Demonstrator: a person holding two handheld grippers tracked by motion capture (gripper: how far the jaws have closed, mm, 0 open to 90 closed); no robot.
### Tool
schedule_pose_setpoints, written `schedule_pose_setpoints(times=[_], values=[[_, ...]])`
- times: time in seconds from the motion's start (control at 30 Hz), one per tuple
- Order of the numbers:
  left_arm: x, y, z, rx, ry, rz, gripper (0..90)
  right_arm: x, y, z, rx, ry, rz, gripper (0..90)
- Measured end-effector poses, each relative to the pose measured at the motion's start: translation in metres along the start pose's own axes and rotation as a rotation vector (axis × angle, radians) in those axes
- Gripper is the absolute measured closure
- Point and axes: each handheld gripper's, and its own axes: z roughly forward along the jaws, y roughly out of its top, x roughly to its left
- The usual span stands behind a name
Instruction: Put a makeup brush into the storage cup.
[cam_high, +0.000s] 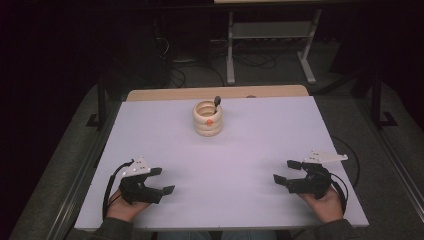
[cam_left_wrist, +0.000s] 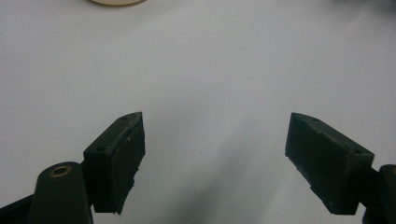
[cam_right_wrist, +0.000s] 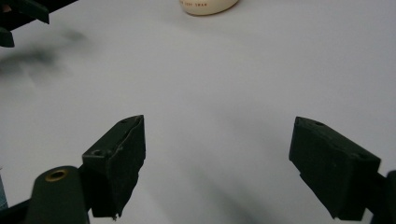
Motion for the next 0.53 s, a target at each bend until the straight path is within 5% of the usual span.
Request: schedule_pose_setpoints(times=[0.53], values=[[0.0013, 0.0015, -0.0025, -0.026, 0.008, 0.004, 19.3, 0.0011, 0.0008, -0.0007, -0.011, 0.002, -0.013, 17.7]])
